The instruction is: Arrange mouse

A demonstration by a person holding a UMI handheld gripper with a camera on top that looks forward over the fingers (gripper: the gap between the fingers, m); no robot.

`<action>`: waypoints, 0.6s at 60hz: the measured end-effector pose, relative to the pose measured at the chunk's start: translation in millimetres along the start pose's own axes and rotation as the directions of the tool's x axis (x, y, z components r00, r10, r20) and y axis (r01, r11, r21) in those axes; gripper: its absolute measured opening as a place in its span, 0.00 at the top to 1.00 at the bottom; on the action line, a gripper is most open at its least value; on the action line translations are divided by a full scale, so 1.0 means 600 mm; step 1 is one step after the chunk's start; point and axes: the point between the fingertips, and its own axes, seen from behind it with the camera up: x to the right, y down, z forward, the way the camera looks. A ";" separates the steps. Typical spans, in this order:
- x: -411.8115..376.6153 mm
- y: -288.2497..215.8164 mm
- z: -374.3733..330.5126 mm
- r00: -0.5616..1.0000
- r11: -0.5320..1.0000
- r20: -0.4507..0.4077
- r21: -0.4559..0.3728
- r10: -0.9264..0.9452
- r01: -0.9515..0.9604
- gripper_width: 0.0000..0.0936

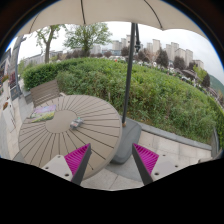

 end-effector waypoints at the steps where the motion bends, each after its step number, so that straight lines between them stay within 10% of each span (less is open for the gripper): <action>1: -0.002 0.000 0.001 1.000 1.000 0.004 0.001 -0.003 0.003 0.10; 36: -0.297 0.015 0.181 0.954 0.991 0.271 0.075 -0.125 0.109 0.10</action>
